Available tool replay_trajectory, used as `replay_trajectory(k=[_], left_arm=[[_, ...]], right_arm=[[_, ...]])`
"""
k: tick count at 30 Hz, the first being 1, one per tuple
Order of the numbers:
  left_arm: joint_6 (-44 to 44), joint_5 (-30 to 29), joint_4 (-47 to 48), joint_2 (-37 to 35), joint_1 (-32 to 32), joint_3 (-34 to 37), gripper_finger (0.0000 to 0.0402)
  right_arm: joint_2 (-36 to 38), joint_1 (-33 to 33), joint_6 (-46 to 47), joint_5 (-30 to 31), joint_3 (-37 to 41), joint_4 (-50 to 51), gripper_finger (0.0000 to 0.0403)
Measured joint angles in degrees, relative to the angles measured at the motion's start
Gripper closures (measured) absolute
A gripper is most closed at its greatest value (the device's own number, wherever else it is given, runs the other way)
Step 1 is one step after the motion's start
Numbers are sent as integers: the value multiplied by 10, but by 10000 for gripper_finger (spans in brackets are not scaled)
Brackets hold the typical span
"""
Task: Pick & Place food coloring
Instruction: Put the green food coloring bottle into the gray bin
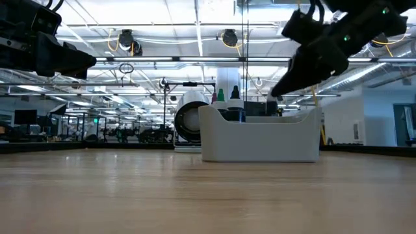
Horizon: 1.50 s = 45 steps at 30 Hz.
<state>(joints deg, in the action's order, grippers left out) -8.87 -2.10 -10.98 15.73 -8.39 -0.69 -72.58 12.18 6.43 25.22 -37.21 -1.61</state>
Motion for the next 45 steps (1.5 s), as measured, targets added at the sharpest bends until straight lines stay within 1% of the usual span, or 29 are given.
replay_trajectory(k=[5, 9, 12, 19, 25, 45], left_arm=[[6, 0, 2, 0, 0, 0, 344], [15, 0, 2, 0, 0, 0, 344], [16, 0, 2, 0, 0, 0, 344], [17, 0, 2, 0, 0, 0, 344], [34, 0, 5, 0, 0, 0, 344], [54, 0, 0, 0, 0, 0, 344]], right_arm=[[-9, -20, 15, -2, 4, 4, 361], [-12, -29, 23, -20, 3, -4, 361], [-14, -31, 24, -14, 6, 3, 361], [-14, -31, 26, -14, 48, -57, 361], [-14, -34, 40, -14, 68, -59, 361], [-14, -67, 51, -13, 71, -59, 361]])
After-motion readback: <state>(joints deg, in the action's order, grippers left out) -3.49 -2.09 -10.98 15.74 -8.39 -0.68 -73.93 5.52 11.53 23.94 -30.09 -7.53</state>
